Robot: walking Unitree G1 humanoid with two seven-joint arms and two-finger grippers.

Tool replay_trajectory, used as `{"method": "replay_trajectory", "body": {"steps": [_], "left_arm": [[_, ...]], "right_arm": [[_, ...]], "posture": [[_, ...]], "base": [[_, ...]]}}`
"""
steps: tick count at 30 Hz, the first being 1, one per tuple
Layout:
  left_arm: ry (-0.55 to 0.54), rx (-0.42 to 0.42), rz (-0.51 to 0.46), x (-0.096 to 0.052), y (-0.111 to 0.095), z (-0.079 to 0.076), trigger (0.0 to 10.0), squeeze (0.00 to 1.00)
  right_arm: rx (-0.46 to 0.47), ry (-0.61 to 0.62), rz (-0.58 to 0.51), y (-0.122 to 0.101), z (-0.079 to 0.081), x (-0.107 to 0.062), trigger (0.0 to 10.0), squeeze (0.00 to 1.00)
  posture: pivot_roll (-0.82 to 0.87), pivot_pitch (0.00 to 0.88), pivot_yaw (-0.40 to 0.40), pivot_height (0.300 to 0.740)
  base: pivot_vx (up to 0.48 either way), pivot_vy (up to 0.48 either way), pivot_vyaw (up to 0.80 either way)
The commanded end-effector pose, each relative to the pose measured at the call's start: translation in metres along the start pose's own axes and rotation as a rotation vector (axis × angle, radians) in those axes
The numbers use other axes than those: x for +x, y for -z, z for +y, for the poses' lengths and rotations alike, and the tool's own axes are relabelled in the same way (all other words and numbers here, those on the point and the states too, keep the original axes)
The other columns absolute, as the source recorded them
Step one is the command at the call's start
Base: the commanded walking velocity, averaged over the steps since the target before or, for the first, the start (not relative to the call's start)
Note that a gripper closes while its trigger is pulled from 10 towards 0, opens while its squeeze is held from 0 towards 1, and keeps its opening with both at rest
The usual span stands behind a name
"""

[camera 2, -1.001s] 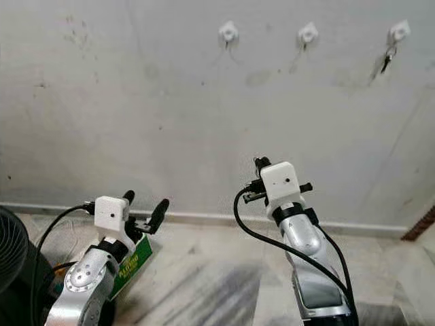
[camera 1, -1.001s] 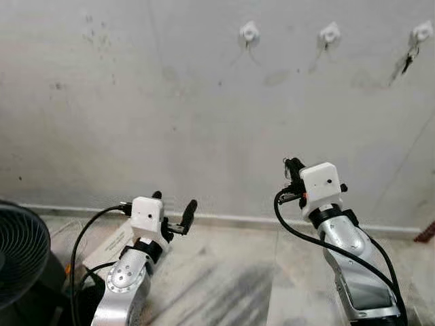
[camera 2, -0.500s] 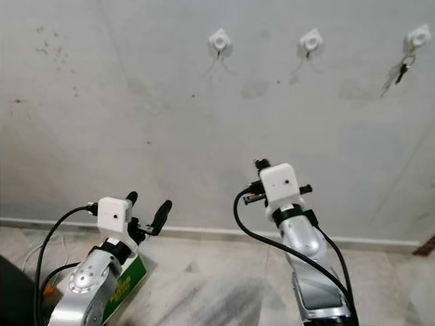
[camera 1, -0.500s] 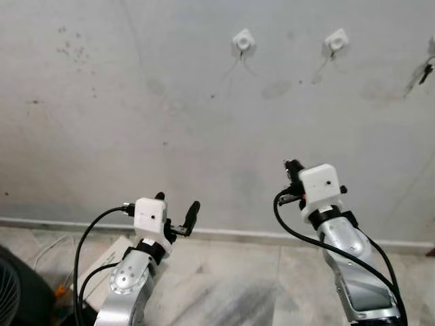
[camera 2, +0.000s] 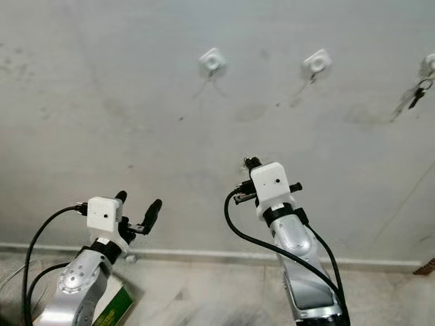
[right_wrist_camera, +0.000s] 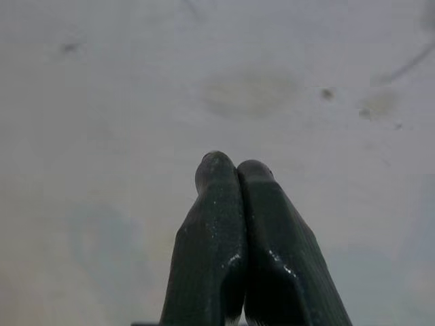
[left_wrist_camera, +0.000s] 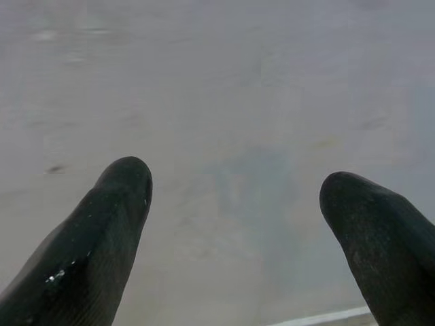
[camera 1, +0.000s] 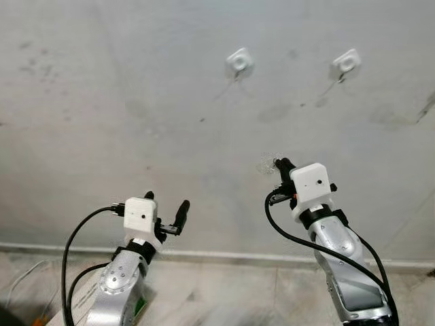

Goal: Hang keys on a hook

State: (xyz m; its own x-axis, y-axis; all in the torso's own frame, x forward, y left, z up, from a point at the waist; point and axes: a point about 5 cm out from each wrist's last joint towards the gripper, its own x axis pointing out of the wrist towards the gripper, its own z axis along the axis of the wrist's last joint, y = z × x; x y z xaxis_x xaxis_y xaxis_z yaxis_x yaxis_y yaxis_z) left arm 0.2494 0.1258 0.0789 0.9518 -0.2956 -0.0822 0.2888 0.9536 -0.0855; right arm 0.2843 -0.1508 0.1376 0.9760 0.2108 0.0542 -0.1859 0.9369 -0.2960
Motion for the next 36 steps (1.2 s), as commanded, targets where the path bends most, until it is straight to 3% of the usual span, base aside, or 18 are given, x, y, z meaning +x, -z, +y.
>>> {"method": "replay_trajectory", "body": {"steps": [1,16,24,28,36], "left_arm": [[-0.043,0.023,0.006,-0.003,-0.001,0.013,10.0,0.0],[-0.035,0.033,0.003,-0.005,-0.001,0.013,10.0,0.0],[-0.064,0.044,0.031,-0.021,0.006,0.022,10.0,0.0],[-0.079,0.047,0.075,-0.039,0.018,0.026,10.0,0.0],[-0.076,0.052,0.076,-0.036,0.016,0.028,10.0,0.0]], "right_arm": [[0.004,-0.028,-0.044,-0.01,0.008,0.003,10.0,0.0],[0.005,-0.029,-0.032,-0.007,0.007,0.001,10.0,0.0],[0.013,-0.029,0.027,0.008,0.002,-0.013,10.0,0.0],[-0.001,-0.026,0.073,0.02,-0.004,-0.029,10.0,0.0],[0.008,-0.019,0.073,0.019,-0.003,-0.029,10.0,0.0]], "posture": [[-0.02,0.0,0.054,0.74],[-0.02,0.0,0.053,0.74],[0.0,0.0,0.043,0.74],[0.0,0.0,0.045,0.74],[0.0,0.0,0.051,0.74]], "base": [[0.27,0.0,0.0],[0.0,0.0,0.0],[0.0,0.0,0.0],[0.0,-0.068,0.0],[0.0,-0.362,0.0]]}}
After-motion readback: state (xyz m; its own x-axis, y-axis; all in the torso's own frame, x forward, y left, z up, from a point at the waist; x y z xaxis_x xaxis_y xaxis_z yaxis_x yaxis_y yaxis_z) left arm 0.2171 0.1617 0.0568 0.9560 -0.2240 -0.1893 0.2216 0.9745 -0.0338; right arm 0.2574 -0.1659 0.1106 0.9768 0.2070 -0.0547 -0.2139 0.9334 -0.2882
